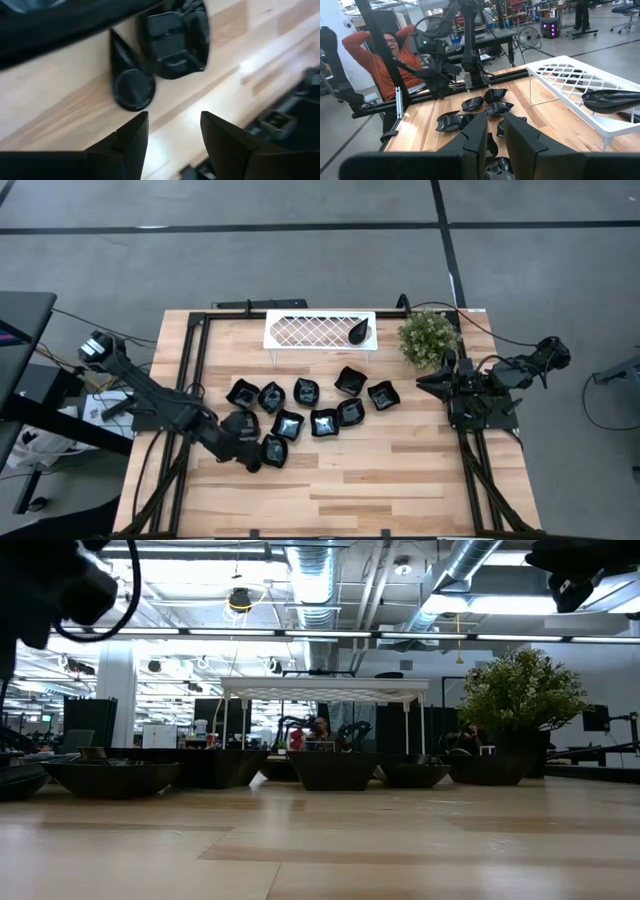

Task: Pick & Place Mini shaped plates
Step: Stack the drop-shaped plate on top of the drop-shaped plate on the shelf

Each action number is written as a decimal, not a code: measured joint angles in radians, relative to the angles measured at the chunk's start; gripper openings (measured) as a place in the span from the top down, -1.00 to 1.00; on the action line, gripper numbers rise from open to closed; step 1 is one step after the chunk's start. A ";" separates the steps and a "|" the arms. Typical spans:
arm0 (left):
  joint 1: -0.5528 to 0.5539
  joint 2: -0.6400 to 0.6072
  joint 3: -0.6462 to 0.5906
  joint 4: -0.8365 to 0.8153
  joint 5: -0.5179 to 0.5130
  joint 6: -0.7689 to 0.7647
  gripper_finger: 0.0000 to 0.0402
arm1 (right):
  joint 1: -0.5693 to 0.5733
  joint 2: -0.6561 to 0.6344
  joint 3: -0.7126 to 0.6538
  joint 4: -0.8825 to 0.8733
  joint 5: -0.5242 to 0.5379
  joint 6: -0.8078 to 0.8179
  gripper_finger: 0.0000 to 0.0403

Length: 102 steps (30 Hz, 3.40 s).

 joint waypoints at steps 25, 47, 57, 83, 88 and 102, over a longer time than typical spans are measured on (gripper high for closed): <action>-0.016 0.237 0.111 -0.130 -0.062 0.028 0.09 | 0.000 0.000 0.000 -0.016 0.000 0.000 0.70; -0.016 0.308 0.109 -0.149 -0.053 0.046 0.09 | 0.000 0.000 0.000 -0.016 0.000 0.002 0.70; -0.014 0.321 0.103 -0.165 -0.068 0.050 0.09 | 0.000 0.000 0.000 -0.017 0.000 0.002 0.70; -0.001 0.245 0.085 -0.123 0.003 0.046 0.09 | 0.000 0.000 0.000 -0.017 0.000 0.002 0.70; -0.001 0.168 0.085 -0.123 -0.071 0.046 0.09 | 0.000 0.000 0.000 -0.018 0.000 0.002 0.70; -0.002 0.087 0.032 -0.082 -0.129 0.073 0.09 | 0.000 0.000 0.000 -0.016 0.000 0.002 0.70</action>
